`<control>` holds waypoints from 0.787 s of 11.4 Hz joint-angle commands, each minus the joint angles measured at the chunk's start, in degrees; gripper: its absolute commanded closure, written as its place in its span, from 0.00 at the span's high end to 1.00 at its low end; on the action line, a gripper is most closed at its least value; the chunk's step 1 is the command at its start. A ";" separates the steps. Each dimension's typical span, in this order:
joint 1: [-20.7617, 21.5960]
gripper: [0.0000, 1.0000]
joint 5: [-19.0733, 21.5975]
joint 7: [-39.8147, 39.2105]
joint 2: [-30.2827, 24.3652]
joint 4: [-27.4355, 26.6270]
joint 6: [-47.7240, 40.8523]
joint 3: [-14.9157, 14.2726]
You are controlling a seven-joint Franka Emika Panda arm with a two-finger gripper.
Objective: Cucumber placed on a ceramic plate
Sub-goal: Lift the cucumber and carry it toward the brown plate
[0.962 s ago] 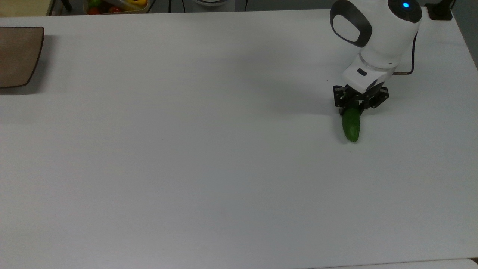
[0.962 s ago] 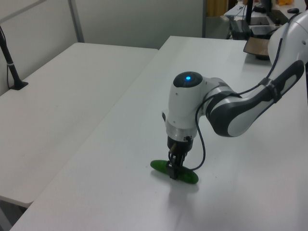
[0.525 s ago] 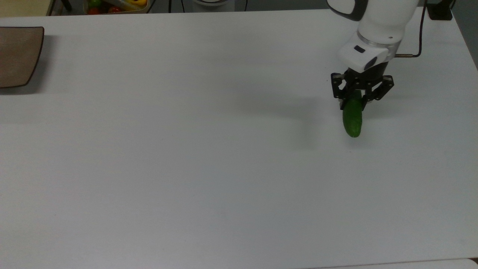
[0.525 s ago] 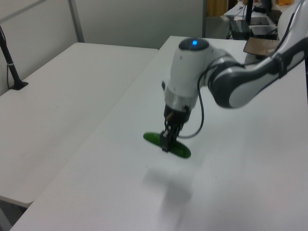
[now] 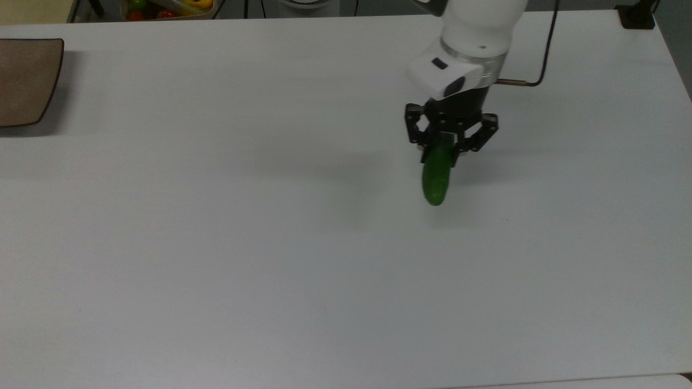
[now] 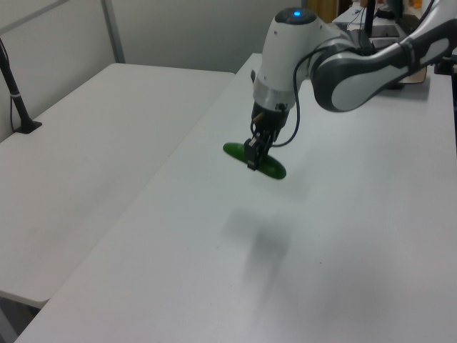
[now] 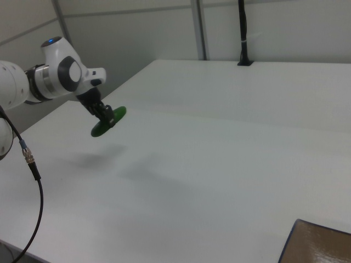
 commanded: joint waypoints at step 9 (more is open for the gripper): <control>-2.75 0.29 9.87 -29.65 -9.90 -5.01 -12.40 -20.39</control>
